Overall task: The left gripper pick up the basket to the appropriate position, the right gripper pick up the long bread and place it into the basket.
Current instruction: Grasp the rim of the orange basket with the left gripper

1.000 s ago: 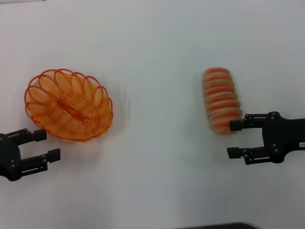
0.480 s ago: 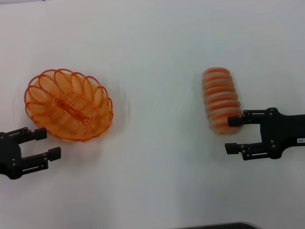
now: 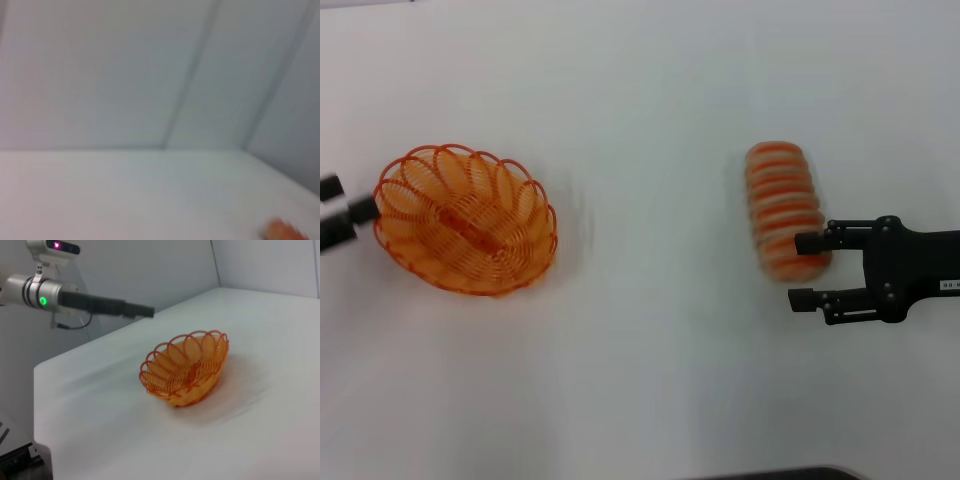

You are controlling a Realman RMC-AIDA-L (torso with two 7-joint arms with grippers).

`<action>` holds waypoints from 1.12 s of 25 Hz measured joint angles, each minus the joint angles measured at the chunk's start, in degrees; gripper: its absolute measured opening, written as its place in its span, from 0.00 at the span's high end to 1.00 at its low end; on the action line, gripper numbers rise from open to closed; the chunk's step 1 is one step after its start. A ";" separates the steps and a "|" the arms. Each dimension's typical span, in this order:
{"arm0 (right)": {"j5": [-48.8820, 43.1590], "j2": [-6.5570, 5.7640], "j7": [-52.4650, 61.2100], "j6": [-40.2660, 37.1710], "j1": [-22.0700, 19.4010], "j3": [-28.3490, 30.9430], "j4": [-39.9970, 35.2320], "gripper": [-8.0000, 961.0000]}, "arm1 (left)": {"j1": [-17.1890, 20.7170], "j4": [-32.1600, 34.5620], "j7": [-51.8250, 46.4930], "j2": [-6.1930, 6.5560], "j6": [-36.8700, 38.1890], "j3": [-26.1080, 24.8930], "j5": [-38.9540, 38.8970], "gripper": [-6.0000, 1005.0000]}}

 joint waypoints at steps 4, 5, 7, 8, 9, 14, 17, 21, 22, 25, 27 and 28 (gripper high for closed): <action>0.28 0.22 0.00 -0.09 0.67 0.45 0.00 0.16 | -3.16 0.00 -8.66 0.42 -4.72 -1.08 -0.42 0.25; 0.28 0.30 0.00 -0.11 0.94 0.48 0.00 0.16 | -4.05 0.04 -10.90 0.42 -6.27 -0.37 -0.26 0.25; 0.24 0.37 0.00 -0.13 1.43 0.49 0.00 0.16 | -5.41 0.39 -15.08 0.47 -8.97 1.42 -0.14 0.25; 0.18 0.39 0.00 -0.15 1.66 0.50 0.00 0.16 | -6.02 0.60 -17.35 0.58 -10.53 2.70 -0.12 0.25; 0.14 0.39 0.00 -0.18 1.85 0.53 0.00 0.16 | -6.53 0.85 -19.76 0.76 -12.25 4.27 -0.08 0.25; 0.29 0.15 0.00 -0.25 2.87 0.60 -0.04 0.16 | -8.82 3.47 -31.43 1.57 -21.59 14.57 1.90 0.25; 0.30 0.06 0.00 -0.16 3.34 0.69 -0.07 0.16 | -10.96 5.82 -35.79 1.76 -23.45 18.18 6.59 0.25; 0.30 0.00 0.03 -0.13 3.54 1.12 -0.09 0.16 | -14.21 8.07 -39.96 2.11 -24.49 23.77 15.27 0.25; 0.30 0.01 0.04 -0.16 3.64 1.27 -0.12 0.16 | -15.07 8.75 -40.43 2.11 -24.50 25.45 17.40 0.25; 0.30 0.01 0.05 -0.18 3.82 1.51 -0.18 0.16 | -16.71 11.02 -40.85 1.85 -23.71 29.84 21.79 0.25; 0.29 0.02 0.06 -0.19 3.94 1.73 -0.27 0.16 | -17.59 12.29 -41.08 1.82 -22.05 32.00 23.70 0.25; 0.29 0.03 0.06 -0.26 3.98 1.85 -0.43 0.16 | -17.98 12.66 -41.25 1.85 -21.35 32.57 24.35 0.25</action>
